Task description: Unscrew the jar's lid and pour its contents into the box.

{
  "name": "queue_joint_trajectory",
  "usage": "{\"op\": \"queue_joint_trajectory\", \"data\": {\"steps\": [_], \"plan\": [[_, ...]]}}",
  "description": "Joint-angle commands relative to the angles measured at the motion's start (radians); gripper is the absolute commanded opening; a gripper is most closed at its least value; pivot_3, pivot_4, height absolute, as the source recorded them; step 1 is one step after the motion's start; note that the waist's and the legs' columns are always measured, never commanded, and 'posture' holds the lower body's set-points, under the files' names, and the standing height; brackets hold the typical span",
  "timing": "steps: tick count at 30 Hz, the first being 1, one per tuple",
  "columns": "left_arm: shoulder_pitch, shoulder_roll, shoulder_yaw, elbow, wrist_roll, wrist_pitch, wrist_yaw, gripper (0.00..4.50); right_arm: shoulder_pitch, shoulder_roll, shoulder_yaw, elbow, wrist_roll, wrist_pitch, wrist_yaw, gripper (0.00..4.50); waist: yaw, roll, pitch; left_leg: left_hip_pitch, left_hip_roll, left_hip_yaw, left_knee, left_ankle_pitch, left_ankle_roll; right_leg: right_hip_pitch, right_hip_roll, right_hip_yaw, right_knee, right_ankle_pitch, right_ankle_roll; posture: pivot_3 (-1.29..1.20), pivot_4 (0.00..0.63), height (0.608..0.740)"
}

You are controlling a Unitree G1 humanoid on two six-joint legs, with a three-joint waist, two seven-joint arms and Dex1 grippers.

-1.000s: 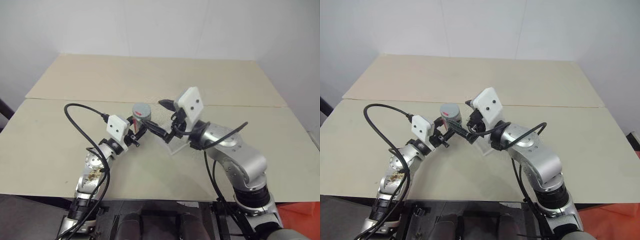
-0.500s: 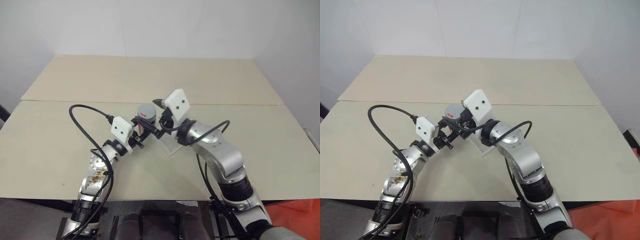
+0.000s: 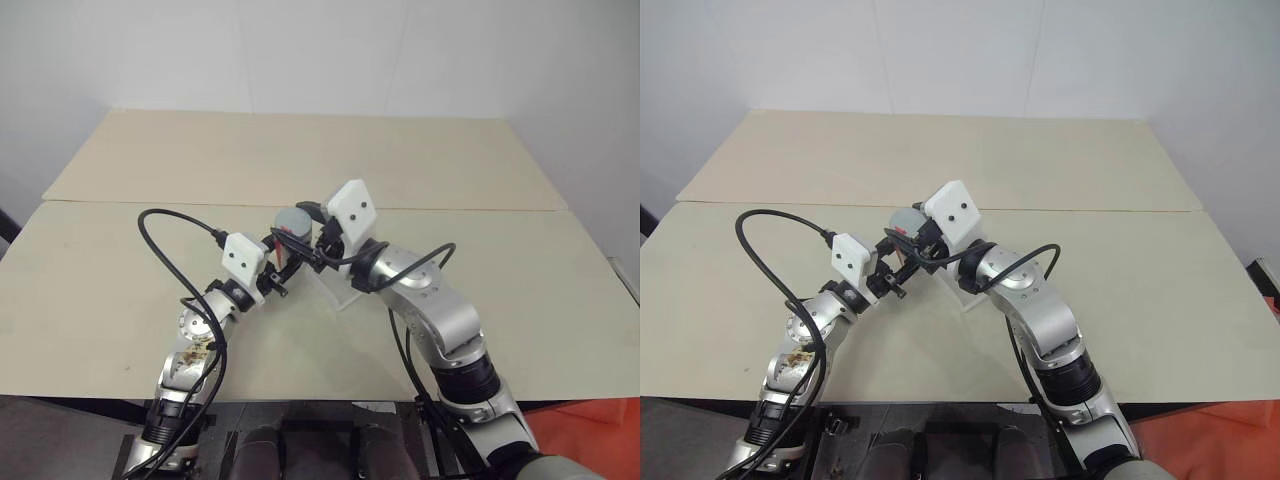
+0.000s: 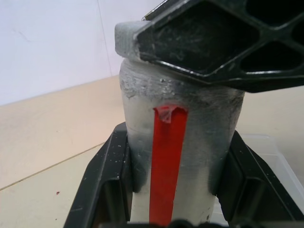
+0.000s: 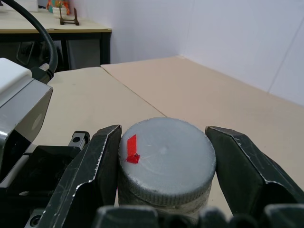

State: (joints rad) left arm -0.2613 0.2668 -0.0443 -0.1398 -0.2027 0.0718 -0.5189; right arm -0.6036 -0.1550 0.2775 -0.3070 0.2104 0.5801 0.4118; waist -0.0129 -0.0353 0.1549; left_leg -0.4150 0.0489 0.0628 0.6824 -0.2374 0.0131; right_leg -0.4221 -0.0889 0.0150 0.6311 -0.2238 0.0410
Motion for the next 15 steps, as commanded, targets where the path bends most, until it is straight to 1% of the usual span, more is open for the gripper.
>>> {"op": "queue_joint_trajectory", "data": {"steps": [1,5,9,12,15], "plan": [[-0.012,0.019,0.005,-0.049,-0.029,0.007,-0.031,1.90,-0.012,-0.022,-0.017,-0.012,0.006,-0.039,0.045,2.79,0.000,0.000,0.000,0.000,0.000,0.000,0.000,0.000,0.000,0.000,0.000,0.000,0.000,0.000,0.000,0.00,0.150,0.740],[0.007,0.054,0.017,-0.107,-0.084,0.041,-0.084,1.90,-0.033,-0.073,-0.068,0.006,0.094,-0.040,0.171,2.79,0.000,0.000,0.000,0.000,0.000,0.000,0.000,0.000,0.000,0.000,0.000,0.000,0.000,0.000,0.000,0.00,0.150,0.740],[0.038,0.110,0.037,-0.194,-0.184,0.092,-0.163,1.90,-0.088,-0.142,-0.101,0.054,0.186,-0.069,0.361,2.79,-0.002,0.000,0.000,0.000,0.000,0.000,-0.001,0.000,0.000,0.000,0.000,0.000,-0.001,0.000,0.000,0.00,0.150,0.740],[0.053,0.157,0.047,-0.248,-0.259,0.111,-0.242,1.90,-0.146,-0.199,-0.097,0.122,0.254,-0.098,0.556,2.79,-0.003,0.001,0.000,0.000,0.001,0.000,-0.001,0.000,0.000,0.000,0.000,0.000,0.000,0.000,0.000,0.00,0.150,0.740],[0.052,0.188,0.052,-0.276,-0.309,0.132,-0.286,1.90,-0.195,-0.233,-0.079,0.197,0.283,-0.155,0.728,2.79,-0.002,0.001,0.000,0.001,0.001,0.000,-0.001,0.000,0.000,0.000,0.000,0.000,-0.001,0.000,0.000,0.00,0.150,0.740]]}}
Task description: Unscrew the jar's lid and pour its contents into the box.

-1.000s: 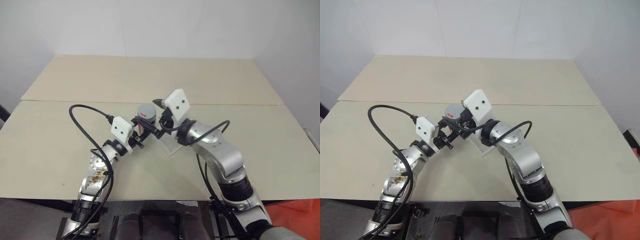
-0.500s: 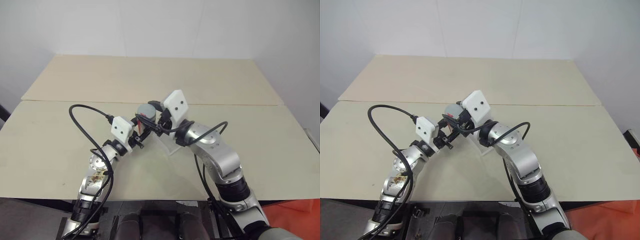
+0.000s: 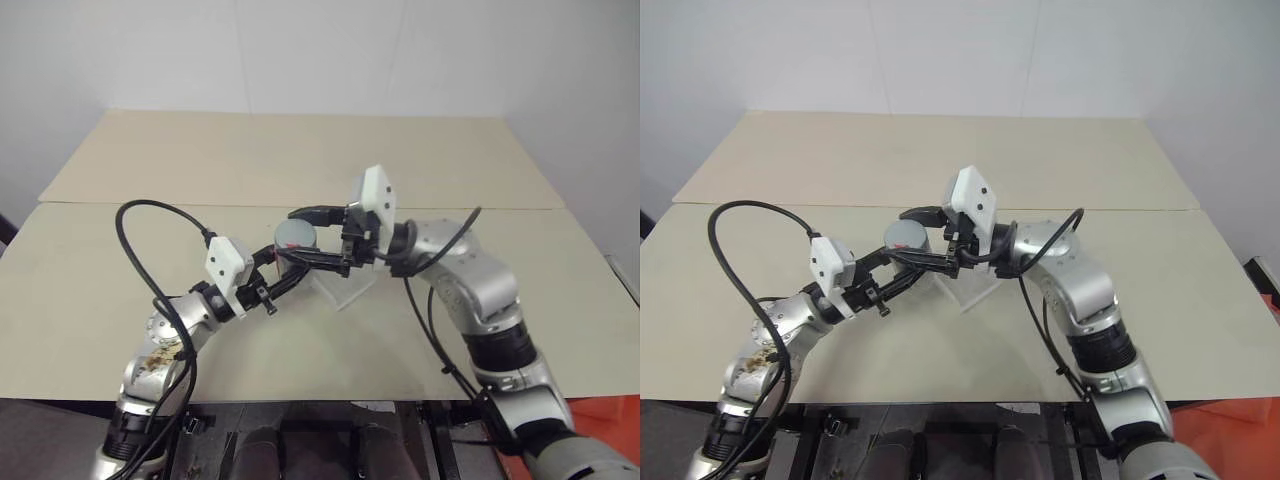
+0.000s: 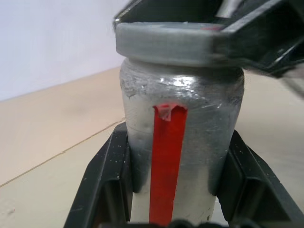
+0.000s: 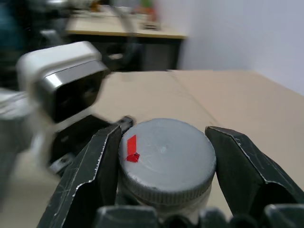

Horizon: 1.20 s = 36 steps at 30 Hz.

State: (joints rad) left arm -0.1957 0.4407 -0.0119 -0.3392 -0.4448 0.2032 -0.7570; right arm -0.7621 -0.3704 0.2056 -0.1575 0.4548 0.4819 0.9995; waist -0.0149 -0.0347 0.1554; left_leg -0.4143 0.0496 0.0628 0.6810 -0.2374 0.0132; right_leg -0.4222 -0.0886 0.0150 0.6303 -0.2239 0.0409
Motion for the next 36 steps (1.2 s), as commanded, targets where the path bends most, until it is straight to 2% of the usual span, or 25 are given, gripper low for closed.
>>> {"op": "queue_joint_trajectory", "data": {"steps": [1,6,8,14,19,21,22,24,25,30,32,36], "plan": [[-0.014,0.020,0.021,-0.081,-0.076,0.003,-0.055,1.90,-0.046,-0.021,-0.004,0.064,0.041,-0.069,0.171,2.79,0.001,0.000,0.000,0.000,0.000,0.000,0.000,0.000,0.000,0.000,0.000,0.000,0.000,0.000,0.000,0.00,0.150,0.740],[-0.043,0.035,0.007,-0.095,-0.131,0.028,-0.119,1.90,-0.168,-0.026,0.044,0.276,0.036,-0.227,0.522,2.79,0.001,0.000,0.000,0.000,0.000,0.001,0.000,0.000,0.000,0.000,0.000,0.000,0.000,0.000,0.000,0.00,0.150,0.740],[-0.050,0.030,0.001,-0.097,-0.135,0.032,-0.126,1.90,-0.217,-0.032,0.079,0.359,0.025,-0.288,0.599,2.79,0.001,0.000,0.000,0.000,0.000,0.000,0.000,0.000,0.000,0.000,0.000,0.000,0.000,0.000,0.000,0.00,0.150,0.740],[-0.054,0.021,-0.004,-0.091,-0.126,0.034,-0.136,1.90,-0.312,-0.105,0.234,0.506,0.078,-0.431,0.615,2.79,0.001,0.001,0.001,0.000,0.000,0.001,0.000,0.000,0.000,0.000,0.000,0.000,0.000,0.000,0.000,0.00,0.150,0.740],[-0.048,0.014,-0.003,-0.084,-0.114,0.028,-0.133,1.90,-0.322,-0.101,0.219,0.565,0.084,-0.476,0.615,2.79,0.002,0.001,0.001,0.000,0.000,0.001,0.000,0.000,0.000,0.000,0.000,0.000,0.000,0.000,0.000,0.00,0.150,0.740],[-0.044,0.003,0.004,-0.079,-0.116,0.028,-0.124,1.90,-0.318,-0.086,0.182,0.574,0.058,-0.479,0.614,3.51,0.003,0.001,0.001,0.000,0.000,0.001,0.000,0.000,0.000,0.000,0.000,0.000,0.000,0.000,0.000,0.00,0.150,0.740],[-0.042,-0.010,0.010,-0.072,-0.112,0.019,-0.112,1.90,-0.311,-0.087,0.148,0.559,0.079,-0.441,0.590,3.65,0.004,0.001,0.001,0.000,0.000,0.001,0.000,0.000,0.000,0.000,0.000,0.000,0.000,0.000,0.000,0.00,0.150,0.740],[-0.038,-0.026,0.020,-0.059,-0.102,0.005,-0.100,1.90,-0.283,-0.096,0.087,0.508,0.109,-0.405,0.544,4.32,0.008,0.001,0.001,0.000,0.000,0.001,0.000,0.000,0.000,0.000,-0.001,0.000,0.000,0.000,0.000,0.00,0.150,0.740],[-0.035,-0.028,0.022,-0.053,-0.093,-0.003,-0.097,1.90,-0.261,-0.103,0.053,0.466,0.125,-0.384,0.514,4.45,0.009,0.001,0.001,0.000,0.000,0.001,0.000,0.000,0.000,0.000,-0.001,0.000,0.000,0.000,0.000,0.00,0.150,0.740],[-0.017,-0.032,0.018,-0.027,-0.057,-0.033,-0.079,1.90,-0.121,-0.144,-0.072,0.208,0.175,-0.275,0.375,4.45,0.014,0.001,0.001,-0.001,0.000,0.001,-0.001,0.000,0.000,-0.001,-0.001,0.000,0.000,0.000,0.000,0.00,0.150,0.740],[-0.019,-0.040,0.015,-0.004,-0.017,-0.057,-0.053,1.90,-0.055,-0.142,-0.113,0.084,0.165,-0.221,0.237,4.45,0.016,0.001,0.001,-0.001,0.000,0.001,-0.001,0.000,0.000,-0.001,-0.001,0.000,0.000,0.000,0.000,0.00,0.150,0.740],[-0.038,-0.072,0.010,0.047,0.060,-0.105,0.018,1.90,0.049,-0.061,-0.136,-0.166,0.087,-0.088,-0.147,4.45,0.011,0.001,0.001,0.000,0.000,0.001,-0.001,0.000,-0.001,-0.001,-0.001,0.000,0.001,0.000,-0.001,0.00,0.150,0.740]]}}
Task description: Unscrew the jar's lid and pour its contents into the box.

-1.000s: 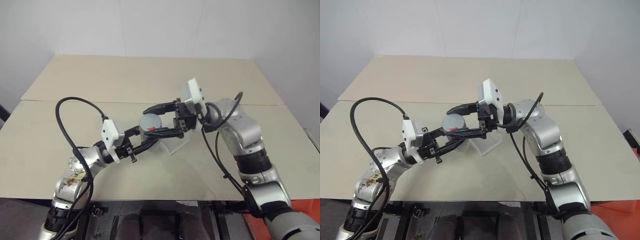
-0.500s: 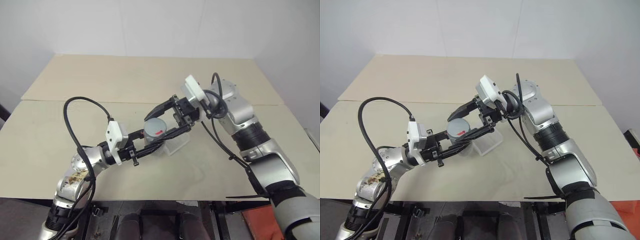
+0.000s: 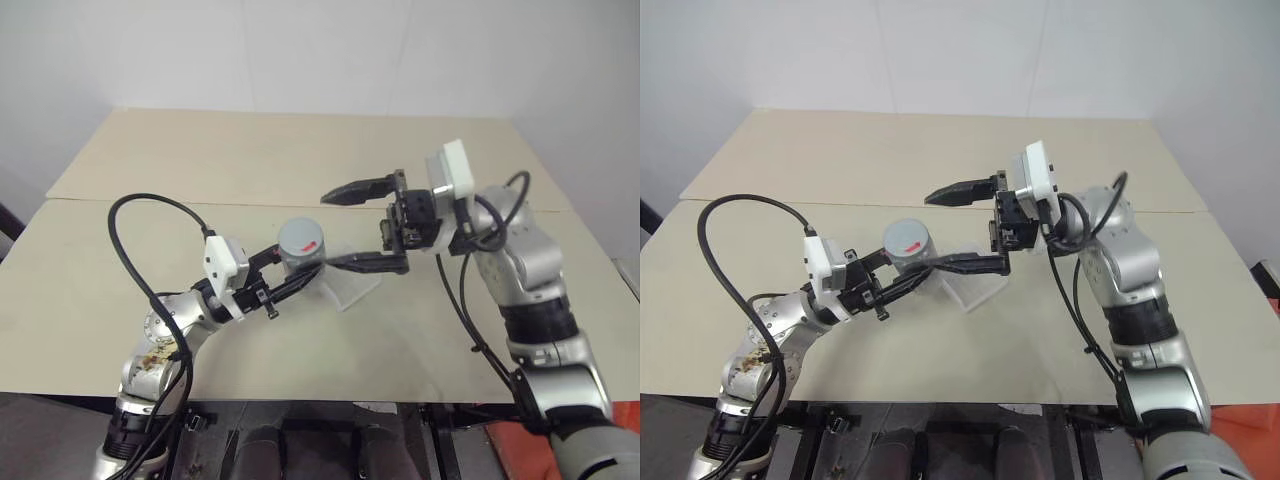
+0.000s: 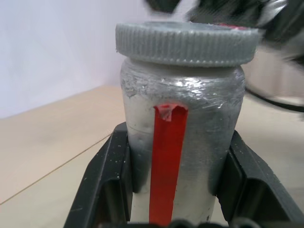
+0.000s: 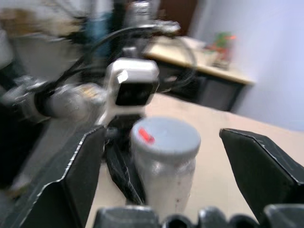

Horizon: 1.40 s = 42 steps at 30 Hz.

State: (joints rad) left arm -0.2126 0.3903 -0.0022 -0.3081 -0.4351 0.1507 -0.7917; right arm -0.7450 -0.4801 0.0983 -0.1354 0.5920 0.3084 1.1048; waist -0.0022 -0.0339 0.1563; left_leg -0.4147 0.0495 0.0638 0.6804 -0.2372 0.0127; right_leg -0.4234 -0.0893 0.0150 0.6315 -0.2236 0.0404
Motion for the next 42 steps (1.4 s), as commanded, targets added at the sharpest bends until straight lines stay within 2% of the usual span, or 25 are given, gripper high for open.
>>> {"op": "queue_joint_trajectory", "data": {"steps": [1,5,10,14,22,35,38,41,42], "plan": [[-0.026,-0.030,-0.002,0.026,0.071,-0.063,0.071,1.90,0.054,0.070,-0.017,-0.245,-0.082,0.107,-0.329,4.45,-0.002,0.000,0.000,0.000,0.000,0.000,0.000,0.000,-0.001,0.000,0.000,0.000,0.000,0.000,0.000,0.00,0.150,0.740],[-0.046,-0.068,-0.009,0.071,0.148,-0.106,0.144,1.90,0.124,0.204,0.060,-0.423,-0.174,0.265,-0.636,4.45,-0.001,0.000,0.000,0.000,0.000,0.000,0.000,0.001,-0.002,0.000,0.000,0.000,0.000,0.000,0.000,0.00,0.150,0.740],[-0.058,-0.094,-0.010,0.080,0.164,-0.115,0.180,1.90,0.190,0.252,0.194,-0.527,-0.319,0.320,-0.781,4.45,0.003,0.000,0.000,-0.001,-0.001,-0.001,0.000,0.001,-0.001,0.000,0.000,-0.001,-0.001,0.000,0.000,0.00,0.150,0.740],[-0.057,-0.097,-0.018,0.077,0.165,-0.117,0.182,1.90,0.212,0.270,0.238,-0.510,-0.377,0.333,-0.819,4.45,0.000,0.000,0.000,-0.001,-0.001,-0.001,0.000,0.001,-0.001,0.000,0.000,-0.001,-0.001,0.000,0.000,0.00,0.150,0.740],[-0.055,-0.099,-0.026,0.066,0.168,-0.112,0.187,1.90,0.235,0.366,0.241,-0.447,-0.453,0.301,-0.919,4.45,-0.009,0.000,0.000,-0.001,0.000,-0.001,0.000,0.001,-0.001,0.000,0.000,-0.001,-0.001,0.000,0.000,0.00,0.150,0.740],[-0.056,-0.106,-0.037,0.064,0.169,-0.113,0.198,1.90,0.235,0.381,0.245,-0.417,-0.490,0.301,-0.879,4.45,-0.010,0.000,0.000,-0.001,0.000,-0.001,0.000,0.001,-0.001,0.000,0.000,-0.001,-0.001,0.000,0.000,0.00,0.150,0.740],[-0.053,-0.107,-0.040,0.066,0.169,-0.113,0.197,1.90,0.244,0.393,0.239,-0.417,-0.494,0.295,-0.887,3.84,-0.010,0.000,0.000,-0.001,0.000,-0.001,0.000,0.001,-0.001,0.000,0.000,-0.001,-0.001,0.000,0.000,0.00,0.150,0.740],[-0.052,-0.104,-0.043,0.069,0.169,-0.112,0.193,1.90,0.246,0.393,0.240,-0.418,-0.500,0.291,-0.886,2.88,-0.010,0.000,0.000,-0.001,0.000,-0.002,0.000,0.001,-0.001,0.000,0.001,-0.001,-0.001,0.000,0.000,0.00,0.150,0.740],[-0.052,-0.103,-0.044,0.071,0.168,-0.110,0.190,1.90,0.247,0.392,0.239,-0.419,-0.502,0.291,-0.885,2.81,-0.011,0.000,0.000,-0.001,0.000,-0.002,0.000,0.001,-0.001,0.000,0.000,-0.001,-0.001,0.000,0.000,0.00,0.150,0.740]]}}
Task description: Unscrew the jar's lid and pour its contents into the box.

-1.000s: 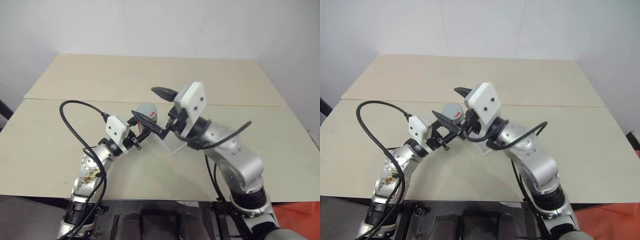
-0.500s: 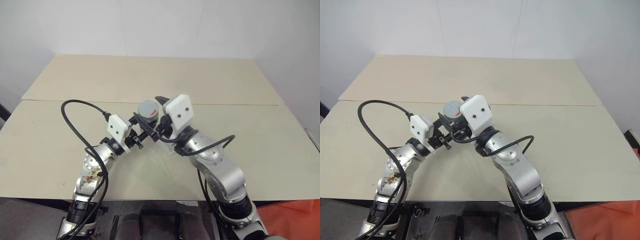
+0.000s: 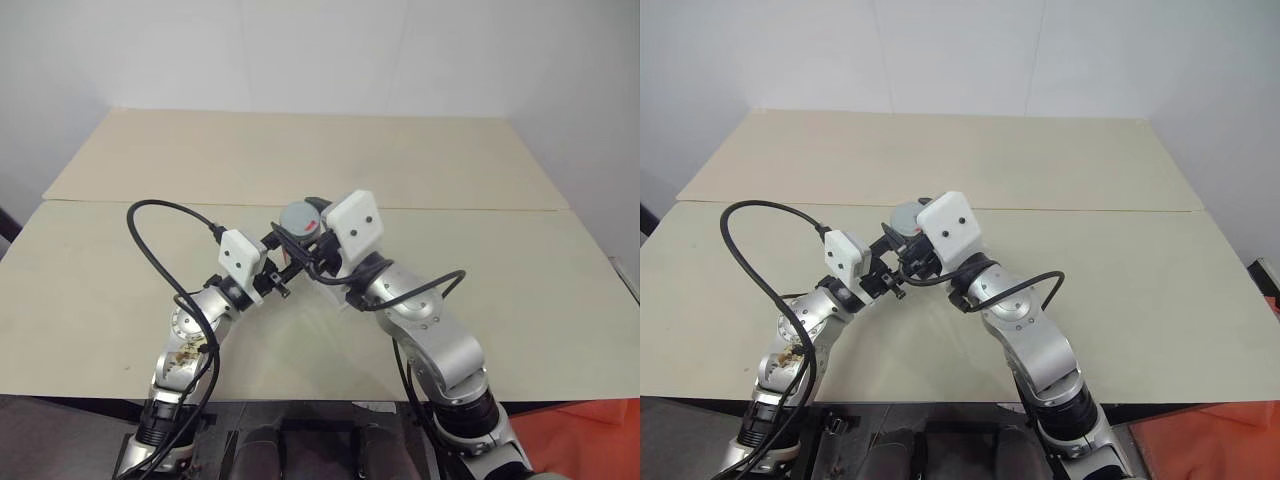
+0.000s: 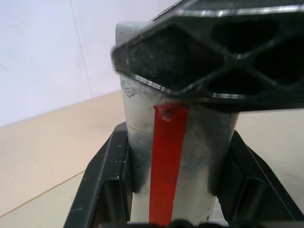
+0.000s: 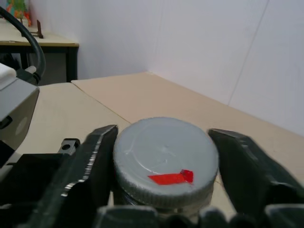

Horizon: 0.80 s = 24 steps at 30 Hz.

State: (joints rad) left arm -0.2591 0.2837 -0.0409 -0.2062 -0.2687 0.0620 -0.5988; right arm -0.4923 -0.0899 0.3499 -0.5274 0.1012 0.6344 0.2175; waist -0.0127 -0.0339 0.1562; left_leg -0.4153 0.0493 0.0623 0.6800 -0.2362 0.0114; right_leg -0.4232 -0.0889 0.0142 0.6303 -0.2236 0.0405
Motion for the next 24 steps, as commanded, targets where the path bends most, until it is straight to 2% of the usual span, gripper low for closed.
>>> {"op": "queue_joint_trajectory", "data": {"steps": [1,7,14,18,24], "plan": [[-0.006,0.004,-0.006,-0.027,0.001,-0.021,-0.005,1.90,-0.005,0.000,-0.014,-0.029,-0.012,-0.033,0.003,2.81,0.000,0.000,0.000,0.000,0.000,0.000,0.000,0.000,0.000,0.000,0.000,0.000,0.000,0.000,0.000,0.00,0.150,0.740],[-0.003,0.026,-0.008,-0.033,-0.027,-0.021,-0.057,1.90,-0.003,-0.026,-0.040,-0.029,0.030,-0.044,0.063,2.81,0.000,0.000,0.000,0.000,0.000,0.000,0.000,0.000,0.000,0.000,0.000,0.000,0.000,0.000,0.000,0.00,0.150,0.740],[0.034,0.097,0.004,-0.097,-0.141,0.009,-0.181,1.90,-0.050,-0.116,-0.128,0.051,0.203,-0.059,0.299,2.81,-0.002,0.000,0.000,0.000,0.000,0.000,0.000,0.000,0.000,0.000,0.000,0.000,0.000,0.000,0.000,0.00,0.150,0.740],[0.046,0.122,0.007,-0.119,-0.183,0.027,-0.214,1.90,-0.139,-0.182,-0.147,0.190,0.292,-0.130,0.525,2.81,-0.003,0.000,0.000,0.001,0.001,0.000,0.000,0.000,0.000,0.000,0.001,0.000,0.000,0.000,0.000,0.00,0.150,0.740],[0.058,0.129,0.007,-0.155,-0.203,0.046,-0.215,1.90,-0.293,-0.252,-0.103,0.437,0.344,-0.252,0.892,2.81,-0.002,0.000,0.000,0.001,0.000,0.000,-0.001,0.000,0.000,0.000,0.001,0.000,-0.001,0.000,0.000,0.00,0.150,0.740]]}}
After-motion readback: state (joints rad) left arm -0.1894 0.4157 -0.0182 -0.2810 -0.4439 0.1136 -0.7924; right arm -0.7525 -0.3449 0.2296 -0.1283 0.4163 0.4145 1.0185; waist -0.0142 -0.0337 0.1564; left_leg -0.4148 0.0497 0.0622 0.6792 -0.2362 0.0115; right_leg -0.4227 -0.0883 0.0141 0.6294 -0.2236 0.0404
